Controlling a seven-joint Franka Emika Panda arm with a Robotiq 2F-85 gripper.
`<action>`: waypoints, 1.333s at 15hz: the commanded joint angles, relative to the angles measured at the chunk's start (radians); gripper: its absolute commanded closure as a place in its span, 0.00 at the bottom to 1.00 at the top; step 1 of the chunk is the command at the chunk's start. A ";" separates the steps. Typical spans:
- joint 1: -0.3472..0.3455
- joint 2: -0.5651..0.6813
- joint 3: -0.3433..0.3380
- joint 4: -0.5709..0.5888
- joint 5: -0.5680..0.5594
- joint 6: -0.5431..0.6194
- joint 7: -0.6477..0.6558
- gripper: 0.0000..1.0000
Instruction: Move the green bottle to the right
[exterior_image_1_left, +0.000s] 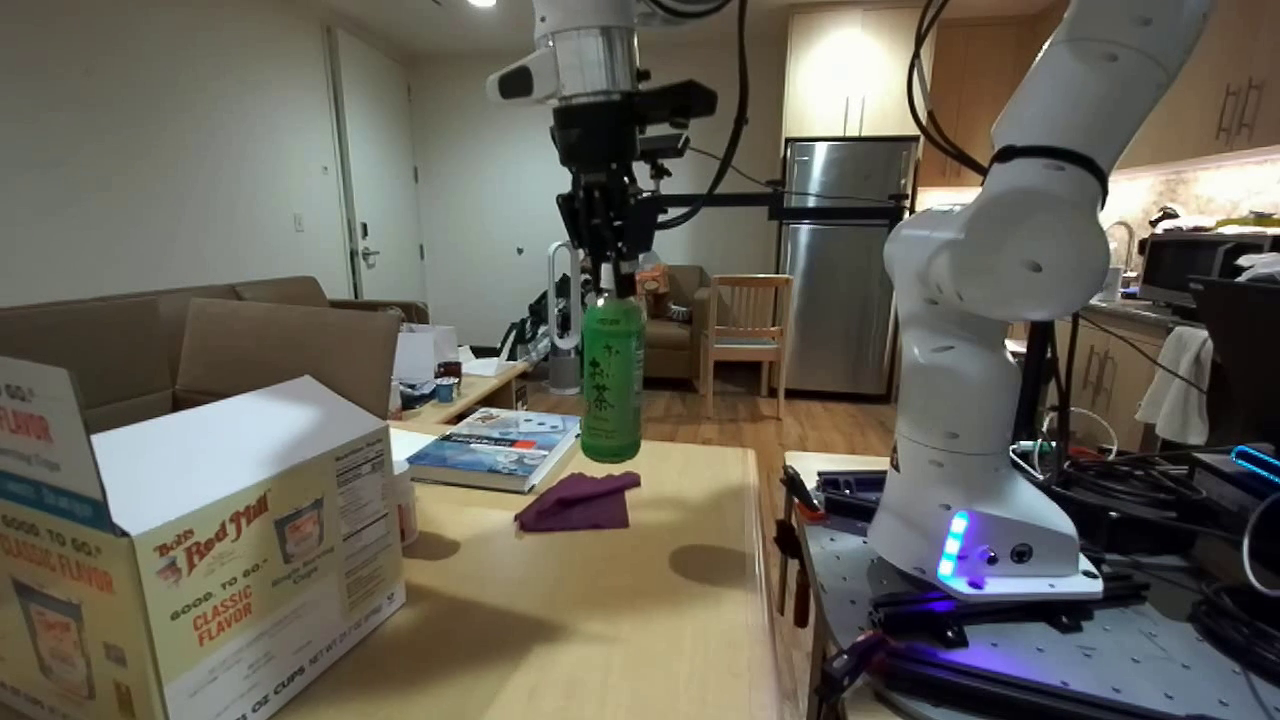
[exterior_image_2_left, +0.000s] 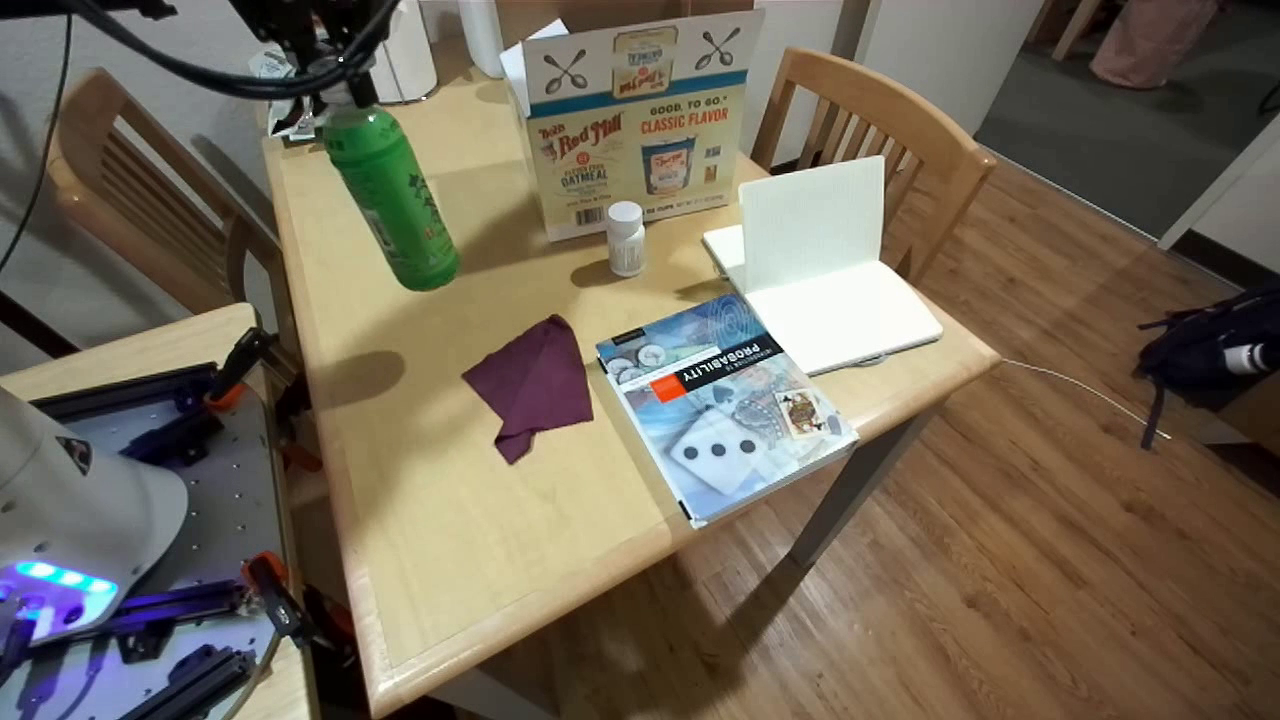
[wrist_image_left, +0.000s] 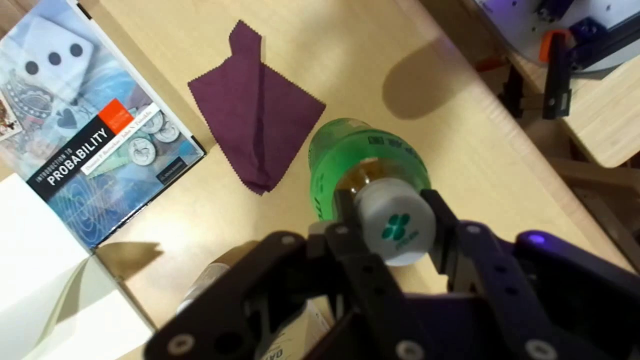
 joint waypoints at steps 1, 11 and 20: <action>0.002 -0.092 0.003 -0.096 -0.032 0.130 0.152 0.89; -0.116 -0.125 0.062 -0.113 -0.203 0.176 0.590 0.89; -0.210 -0.117 0.041 -0.062 -0.189 0.151 0.808 0.89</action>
